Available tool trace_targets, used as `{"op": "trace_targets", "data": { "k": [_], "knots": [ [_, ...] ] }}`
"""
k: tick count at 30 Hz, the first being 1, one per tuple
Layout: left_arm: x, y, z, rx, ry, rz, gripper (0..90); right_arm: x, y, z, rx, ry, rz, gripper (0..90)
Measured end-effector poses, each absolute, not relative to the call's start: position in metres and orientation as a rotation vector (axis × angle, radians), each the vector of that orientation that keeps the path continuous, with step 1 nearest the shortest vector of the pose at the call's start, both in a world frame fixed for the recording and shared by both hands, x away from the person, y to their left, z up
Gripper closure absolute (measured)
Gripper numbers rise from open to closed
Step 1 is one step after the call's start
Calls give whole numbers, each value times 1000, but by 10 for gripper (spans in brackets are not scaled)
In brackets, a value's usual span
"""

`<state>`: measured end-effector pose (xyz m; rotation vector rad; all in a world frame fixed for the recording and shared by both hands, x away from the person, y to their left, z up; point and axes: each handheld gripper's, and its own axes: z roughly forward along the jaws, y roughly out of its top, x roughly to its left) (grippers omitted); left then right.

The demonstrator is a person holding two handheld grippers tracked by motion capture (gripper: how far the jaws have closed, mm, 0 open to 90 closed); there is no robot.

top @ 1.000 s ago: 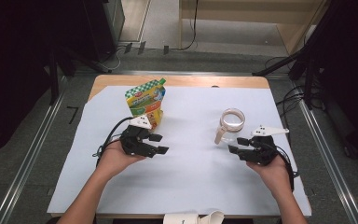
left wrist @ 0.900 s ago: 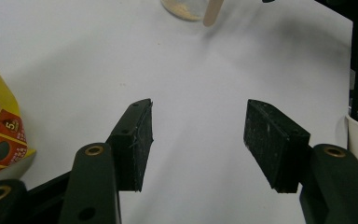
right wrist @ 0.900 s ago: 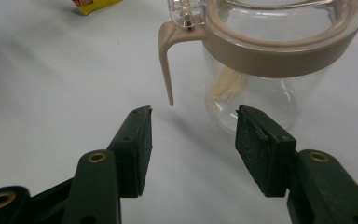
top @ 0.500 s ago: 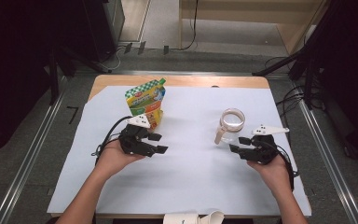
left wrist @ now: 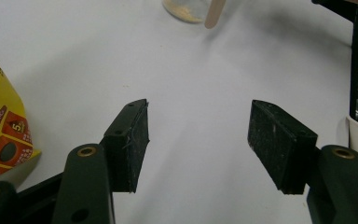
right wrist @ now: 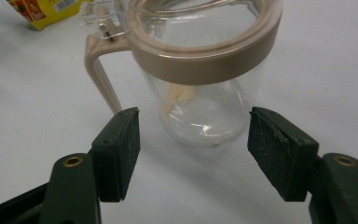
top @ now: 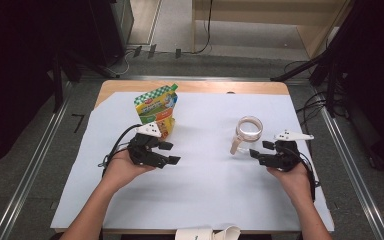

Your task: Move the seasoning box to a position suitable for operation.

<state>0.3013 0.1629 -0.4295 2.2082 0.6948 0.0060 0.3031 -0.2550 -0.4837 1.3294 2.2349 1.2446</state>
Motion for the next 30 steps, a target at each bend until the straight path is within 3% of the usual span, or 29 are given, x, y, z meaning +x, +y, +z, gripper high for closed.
{"op": "trace_targets", "data": {
  "k": [2, 10, 18, 30],
  "knots": [
    [301, 163, -430, 2210, 696, 6, 390, 310, -257, -488, 1349, 2225, 1248, 285],
    [302, 162, -431, 2212, 692, -6, 406, 325, -250, -496, 1302, 2212, 1307, 256],
    [303, 164, -434, 2201, 700, -19, 407, 336, -232, -505, 1247, 2199, 1225, 134],
    [305, 164, -436, 2185, 707, -37, 405, 346, -218, -513, 1230, 2117, 1245, 109]
  ]
}}
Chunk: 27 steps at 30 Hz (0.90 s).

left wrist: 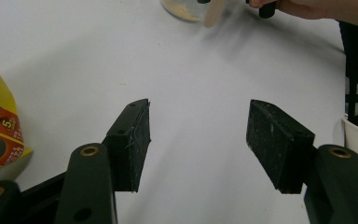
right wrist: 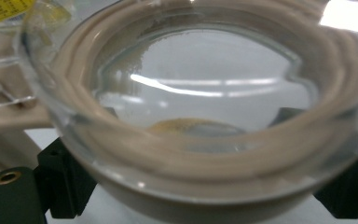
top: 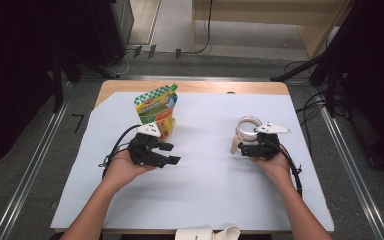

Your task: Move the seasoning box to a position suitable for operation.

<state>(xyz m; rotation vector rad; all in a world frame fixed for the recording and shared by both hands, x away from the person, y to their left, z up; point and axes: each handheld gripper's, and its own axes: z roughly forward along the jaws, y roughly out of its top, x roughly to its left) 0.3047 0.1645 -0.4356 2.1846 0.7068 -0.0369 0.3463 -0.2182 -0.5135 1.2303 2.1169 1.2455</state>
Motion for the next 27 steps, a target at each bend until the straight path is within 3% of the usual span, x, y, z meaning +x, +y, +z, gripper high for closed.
{"op": "trace_targets", "data": {
  "k": [5, 27],
  "knots": [
    [306, 167, -432, 2097, 705, -105, 418, 347, -214, -513, 1253, 2099, 1234, 114],
    [306, 169, -429, 2087, 714, -122, 432, 343, -214, -496, 1219, 2111, 1253, 122]
  ]
}}
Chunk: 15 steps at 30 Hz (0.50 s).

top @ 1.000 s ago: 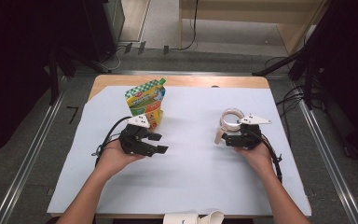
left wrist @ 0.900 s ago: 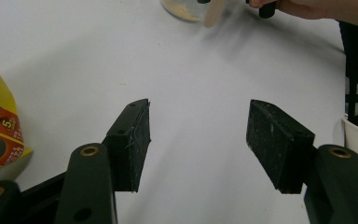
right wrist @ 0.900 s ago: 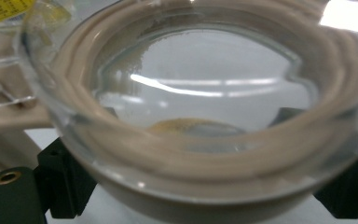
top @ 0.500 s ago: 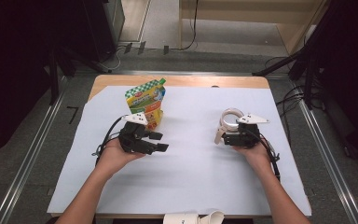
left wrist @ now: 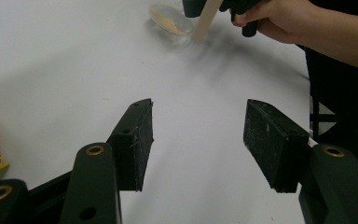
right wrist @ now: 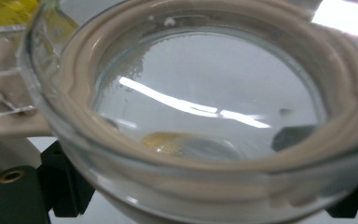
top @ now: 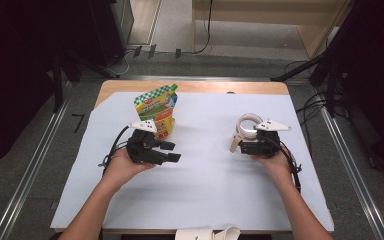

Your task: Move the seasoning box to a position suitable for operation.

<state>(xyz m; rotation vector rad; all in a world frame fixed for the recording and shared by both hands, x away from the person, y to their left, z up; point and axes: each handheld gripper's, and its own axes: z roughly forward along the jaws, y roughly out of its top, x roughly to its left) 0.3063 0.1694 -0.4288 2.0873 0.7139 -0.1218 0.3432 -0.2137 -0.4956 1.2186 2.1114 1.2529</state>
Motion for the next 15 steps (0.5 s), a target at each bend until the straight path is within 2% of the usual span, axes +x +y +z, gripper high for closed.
{"op": "trace_targets", "data": {
  "k": [9, 15],
  "knots": [
    [303, 167, -427, 2115, 714, -52, 435, 327, -193, -482, 1142, 2159, 1317, 122],
    [302, 165, -427, 2115, 708, -61, 437, 317, -174, -482, 1083, 2223, 1334, 123]
  ]
}}
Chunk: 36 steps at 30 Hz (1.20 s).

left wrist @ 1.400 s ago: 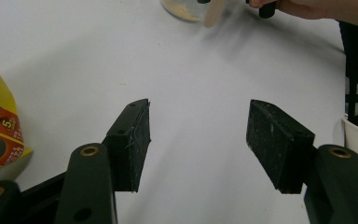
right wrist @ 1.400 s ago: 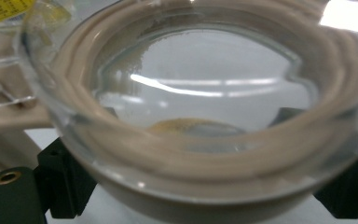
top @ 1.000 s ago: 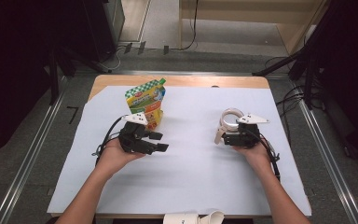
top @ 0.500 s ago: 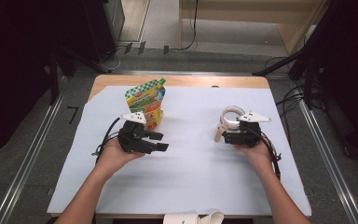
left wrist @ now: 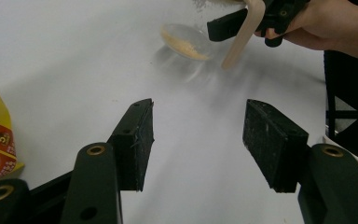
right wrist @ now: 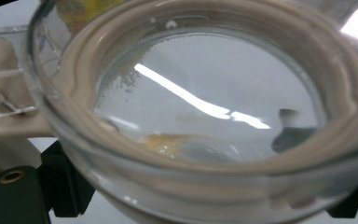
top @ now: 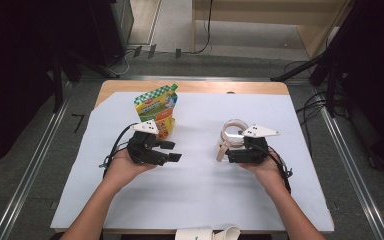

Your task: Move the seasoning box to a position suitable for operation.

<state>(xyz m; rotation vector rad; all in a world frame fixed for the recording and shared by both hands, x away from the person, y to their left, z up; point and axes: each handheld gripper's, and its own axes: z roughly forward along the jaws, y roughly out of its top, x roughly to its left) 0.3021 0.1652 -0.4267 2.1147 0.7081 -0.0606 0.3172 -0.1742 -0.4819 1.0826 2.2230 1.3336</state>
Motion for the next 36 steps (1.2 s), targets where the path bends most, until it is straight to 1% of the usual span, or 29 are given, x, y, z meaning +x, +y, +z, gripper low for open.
{"op": "trace_targets", "data": {
  "k": [1, 2, 4, 12, 16, 21, 25, 31, 36],
  "knots": [
    [302, 165, -427, 2115, 708, -61, 436, 315, -170, -482, 1061, 2234, 1334, 123],
    [302, 166, -425, 2090, 707, -95, 436, 314, -166, -482, 1047, 2242, 1336, 123],
    [301, 166, -422, 2066, 706, -119, 433, 311, -159, -481, 1035, 2256, 1352, 123],
    [297, 167, -423, 2119, 714, -86, 428, 295, -124, -483, 960, 2315, 1374, 123],
    [294, 171, -421, 2093, 723, -89, 429, 290, -110, -487, 972, 2294, 1395, 123],
    [294, 178, -421, 2077, 767, -84, 431, 287, -93, -495, 908, 2327, 1355, 122],
    [293, 179, -422, 2085, 768, -75, 435, 289, -86, -503, 920, 2340, 1269, 122],
    [291, 174, -424, 2112, 769, -62, 433, 291, -88, -507, 922, 2343, 1300, 119],
    [292, 171, -426, 2129, 782, -89, 415, 291, -89, -506, 917, 2354, 1282, 114]
  ]
}}
